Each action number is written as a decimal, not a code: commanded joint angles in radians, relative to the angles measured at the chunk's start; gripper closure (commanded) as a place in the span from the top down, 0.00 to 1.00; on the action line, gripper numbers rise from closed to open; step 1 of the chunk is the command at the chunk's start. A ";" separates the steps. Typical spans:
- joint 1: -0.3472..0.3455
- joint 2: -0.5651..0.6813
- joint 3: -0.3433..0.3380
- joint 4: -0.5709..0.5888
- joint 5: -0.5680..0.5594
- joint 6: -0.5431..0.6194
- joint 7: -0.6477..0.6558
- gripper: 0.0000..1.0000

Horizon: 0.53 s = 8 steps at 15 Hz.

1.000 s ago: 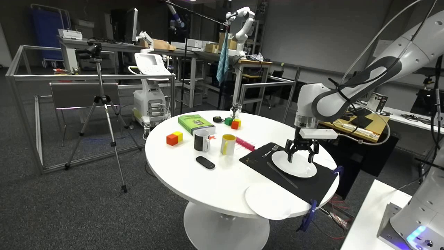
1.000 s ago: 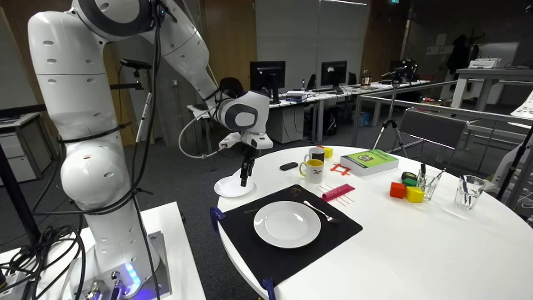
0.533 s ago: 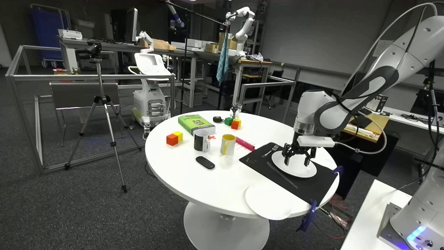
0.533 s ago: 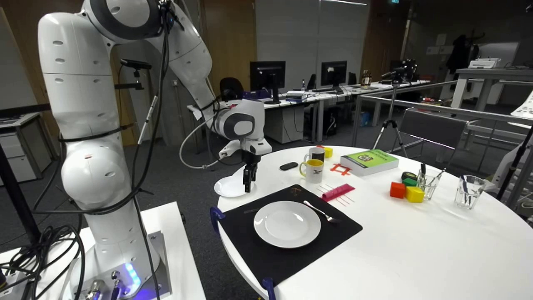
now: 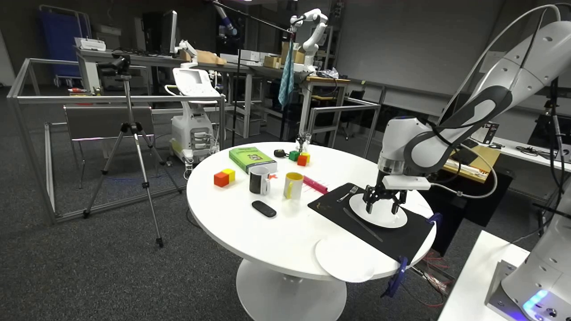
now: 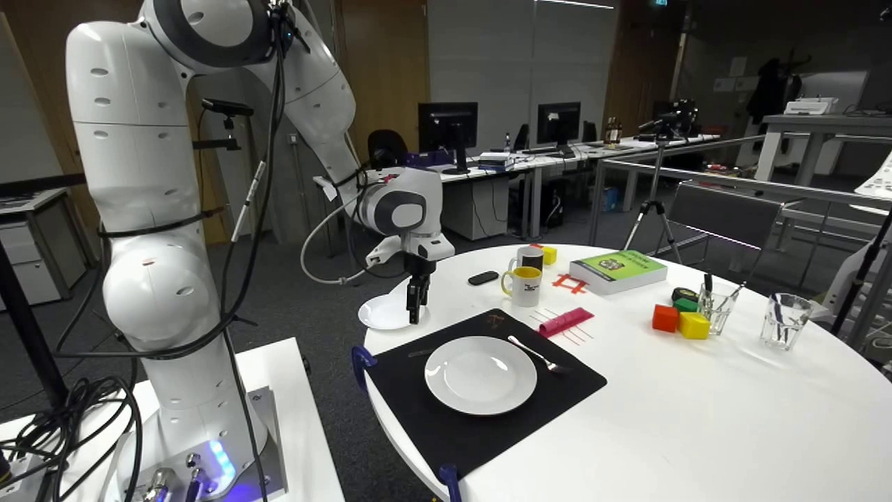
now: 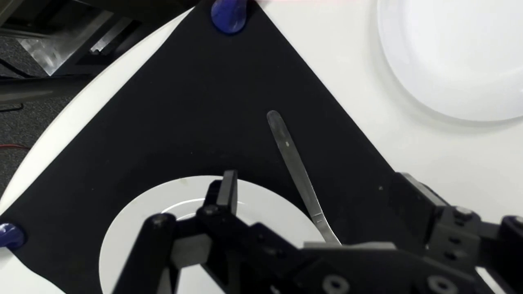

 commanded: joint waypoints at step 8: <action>0.095 0.134 -0.085 -0.004 -0.182 0.128 0.157 1.00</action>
